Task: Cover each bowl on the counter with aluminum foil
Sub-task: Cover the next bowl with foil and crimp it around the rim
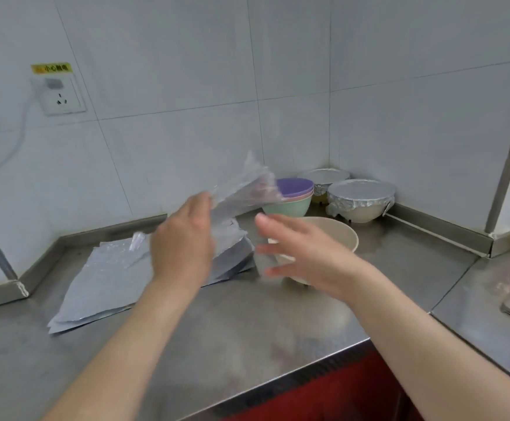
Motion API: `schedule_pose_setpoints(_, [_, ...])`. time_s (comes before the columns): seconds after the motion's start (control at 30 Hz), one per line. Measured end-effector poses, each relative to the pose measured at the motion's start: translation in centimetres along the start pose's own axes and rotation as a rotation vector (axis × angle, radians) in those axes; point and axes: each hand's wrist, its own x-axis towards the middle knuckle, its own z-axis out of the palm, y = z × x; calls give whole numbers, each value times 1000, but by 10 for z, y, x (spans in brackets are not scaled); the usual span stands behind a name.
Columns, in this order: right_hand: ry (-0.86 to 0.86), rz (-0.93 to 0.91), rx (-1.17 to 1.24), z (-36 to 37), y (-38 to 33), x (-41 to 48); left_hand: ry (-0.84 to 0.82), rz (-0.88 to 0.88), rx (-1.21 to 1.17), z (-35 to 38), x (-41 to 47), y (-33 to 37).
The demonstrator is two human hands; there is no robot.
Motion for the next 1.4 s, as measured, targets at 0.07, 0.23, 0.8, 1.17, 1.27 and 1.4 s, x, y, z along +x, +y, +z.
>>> schedule_pose_setpoints(0.07, [-72, -29, 137, 20, -2, 3, 20, 93, -94, -4, 5, 39])
schedule_pose_setpoints(0.23, [563, -122, 357, -5, -5, 20, -200, 333, -610, 15, 3, 94])
schedule_pose_setpoints(0.8, [367, -478, -1600, -87, -22, 4, -577, 305, -518, 75, -43, 58])
schedule_pose_setpoints(1.17, [302, -337, -1893, -46, 44, 11, -596, -856, -1504, 3, -19, 51])
schedule_pose_setpoints(1.27, [296, -367, -1958, -46, 51, 13, -611, -828, -1611, 0, -14, 52])
schedule_pose_setpoints(1.4, [297, -380, -1932, -48, 48, 8, -604, -799, -1458, 10, -20, 50])
